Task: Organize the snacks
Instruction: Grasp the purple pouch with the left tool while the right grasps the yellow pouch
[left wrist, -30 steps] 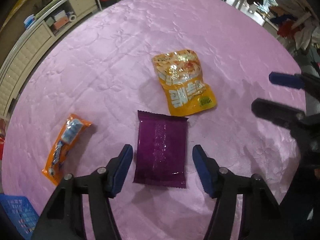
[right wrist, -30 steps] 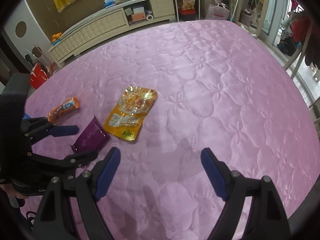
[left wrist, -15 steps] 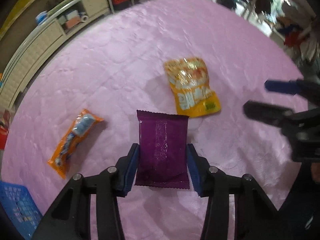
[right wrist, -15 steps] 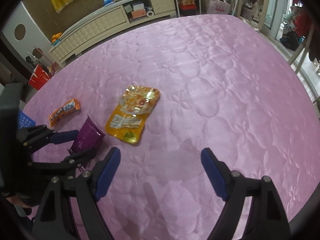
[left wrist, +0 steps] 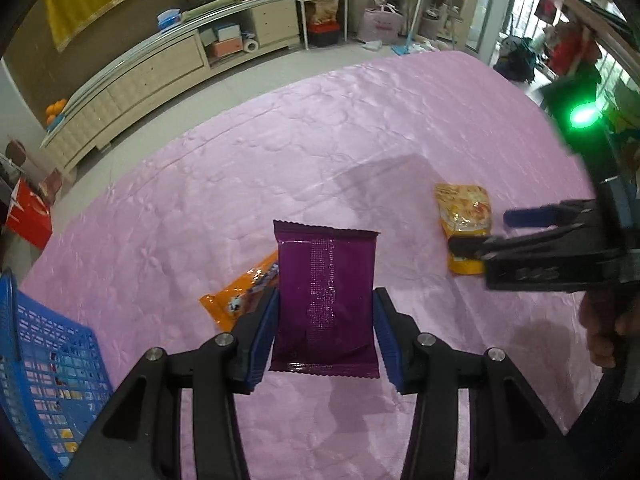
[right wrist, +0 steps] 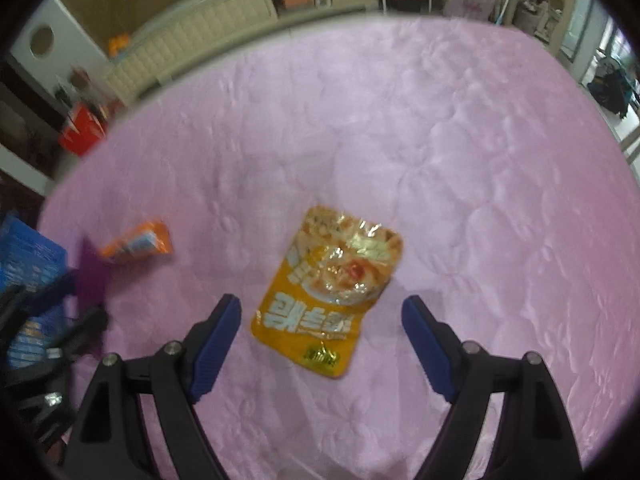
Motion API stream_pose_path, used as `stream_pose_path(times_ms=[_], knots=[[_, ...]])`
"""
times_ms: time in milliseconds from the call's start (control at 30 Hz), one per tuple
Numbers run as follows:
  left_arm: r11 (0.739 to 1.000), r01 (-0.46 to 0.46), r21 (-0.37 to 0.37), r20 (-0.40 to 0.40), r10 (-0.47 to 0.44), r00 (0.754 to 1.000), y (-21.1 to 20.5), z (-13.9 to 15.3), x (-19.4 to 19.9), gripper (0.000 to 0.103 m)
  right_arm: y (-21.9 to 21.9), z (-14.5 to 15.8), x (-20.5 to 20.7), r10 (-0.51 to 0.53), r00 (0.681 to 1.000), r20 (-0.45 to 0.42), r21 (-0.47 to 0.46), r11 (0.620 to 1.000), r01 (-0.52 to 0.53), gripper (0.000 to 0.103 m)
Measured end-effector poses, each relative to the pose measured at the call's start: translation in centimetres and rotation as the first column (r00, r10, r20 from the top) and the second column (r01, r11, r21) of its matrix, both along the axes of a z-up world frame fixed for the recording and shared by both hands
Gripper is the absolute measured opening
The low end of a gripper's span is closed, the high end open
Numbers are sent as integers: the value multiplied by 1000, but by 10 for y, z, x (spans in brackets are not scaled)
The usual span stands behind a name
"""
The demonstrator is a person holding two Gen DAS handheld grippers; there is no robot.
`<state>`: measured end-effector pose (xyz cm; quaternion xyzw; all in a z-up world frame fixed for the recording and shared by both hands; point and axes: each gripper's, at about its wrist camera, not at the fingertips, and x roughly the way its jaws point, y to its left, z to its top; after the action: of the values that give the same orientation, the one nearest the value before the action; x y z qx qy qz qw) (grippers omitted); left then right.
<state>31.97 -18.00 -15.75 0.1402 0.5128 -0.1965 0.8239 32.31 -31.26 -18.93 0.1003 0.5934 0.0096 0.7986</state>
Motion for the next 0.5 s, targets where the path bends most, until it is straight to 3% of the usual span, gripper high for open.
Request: stream_pose_path(times_ms=[33,200,267,300,333,433,500], knots=[[1000,-8,-4,-6,8,1000,1,0,0,44,3,-7,4,0,1000,-30,-12,1000,0,89],[1000,-16,-13,-16,16,1000,3,-3,4,44,16,-9,12,2,1000,-1,-64,998,-2,90],[999,-23,-23,-24,23,999,4,-6,7,44,27,-11,11,42,999,-4,-129,991,-42,89],[999,-25,-25,-24,25,999,5,-6,8,44,34,-13,10,66,998,-2,-167,984,-65,85],[999,-26,-27,-24,25,999,4,-6,7,44,38,-12,8,86,996,15,-172,982,-82,73],[999,-20,-32,-20,19,1000,5,-5,6,44,49,-9,-1,169,984,46,-176,971,-159,52],[999,-22,-30,-18,22,1000,5,-4,3,44,54,-8,-5,218,974,55,-172,963,-206,42]])
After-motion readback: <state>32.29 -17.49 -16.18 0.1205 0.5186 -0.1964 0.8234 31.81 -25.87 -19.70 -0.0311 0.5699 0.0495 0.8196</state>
